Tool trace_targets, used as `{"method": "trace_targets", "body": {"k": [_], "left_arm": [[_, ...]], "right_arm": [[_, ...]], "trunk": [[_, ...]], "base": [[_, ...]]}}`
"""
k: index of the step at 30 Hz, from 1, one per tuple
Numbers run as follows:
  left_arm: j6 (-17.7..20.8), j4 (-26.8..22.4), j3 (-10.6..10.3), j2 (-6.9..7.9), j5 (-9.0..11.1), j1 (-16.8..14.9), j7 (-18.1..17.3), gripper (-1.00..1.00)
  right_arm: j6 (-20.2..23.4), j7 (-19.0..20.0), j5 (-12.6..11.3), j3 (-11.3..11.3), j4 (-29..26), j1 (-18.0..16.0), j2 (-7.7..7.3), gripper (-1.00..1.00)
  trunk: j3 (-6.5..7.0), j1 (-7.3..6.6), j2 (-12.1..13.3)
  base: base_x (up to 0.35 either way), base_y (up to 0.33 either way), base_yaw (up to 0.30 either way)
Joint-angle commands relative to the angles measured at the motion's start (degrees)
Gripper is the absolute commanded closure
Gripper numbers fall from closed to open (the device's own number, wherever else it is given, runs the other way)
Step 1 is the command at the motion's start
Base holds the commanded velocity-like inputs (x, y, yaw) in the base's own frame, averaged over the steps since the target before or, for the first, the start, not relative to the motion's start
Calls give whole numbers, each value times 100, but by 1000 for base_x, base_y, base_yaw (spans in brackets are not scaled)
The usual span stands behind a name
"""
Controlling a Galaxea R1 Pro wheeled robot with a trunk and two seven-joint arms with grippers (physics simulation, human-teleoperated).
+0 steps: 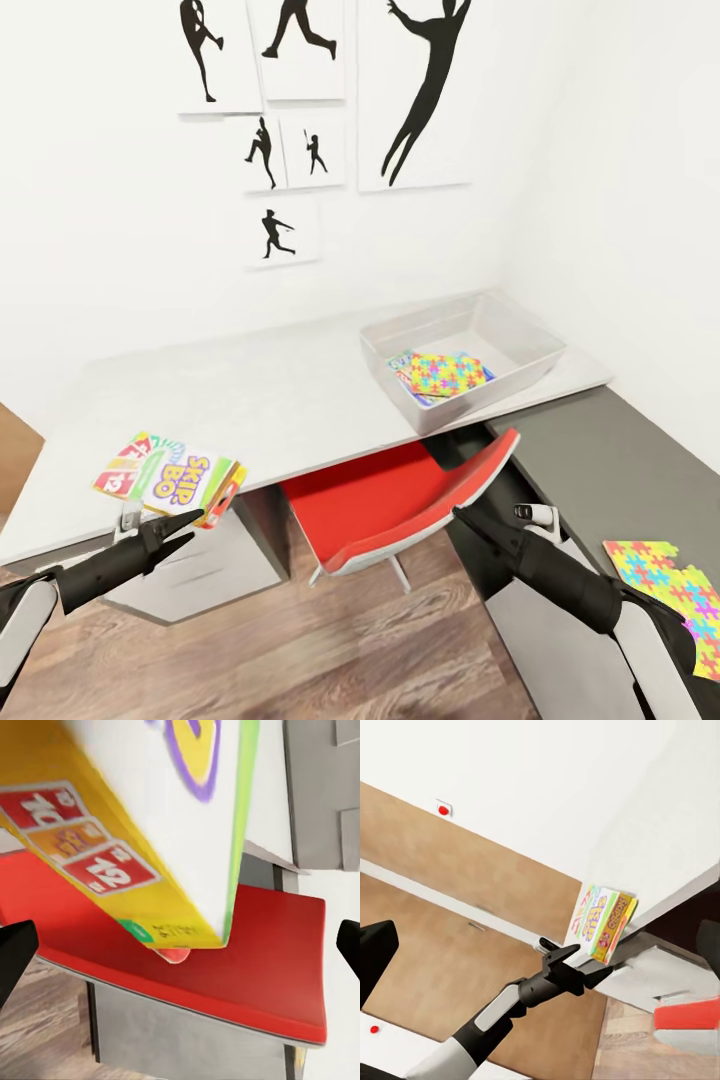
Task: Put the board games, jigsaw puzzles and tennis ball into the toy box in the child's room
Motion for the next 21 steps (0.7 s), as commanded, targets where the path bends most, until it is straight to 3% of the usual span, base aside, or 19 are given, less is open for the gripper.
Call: {"method": "trace_targets", "body": {"k": [1,7,20,21], "left_arm": [[28,0,5,0,6,-4,-11,-100],[28,0,16,0,12,-5,-18,-100],[28,0,26,7,15,-2,-20,-100],[28,0,29,8,15,-2,-20,100]], "right_arm": [[31,4,-18,-2,0,-3,-1,-100],[31,2,-18,1,0,-3,1,-100],[31,-4,-18,20,0,-3,7,-100],[31,-11,-18,21,0,-3,7,-100]], "trunk": [[-5,2,-3],[-5,2,-3],[-5,2,-3],[-5,2,-3]], "base": [[231,-2,0],[132,-1,0],[7,0,0],[0,0,0]]}}
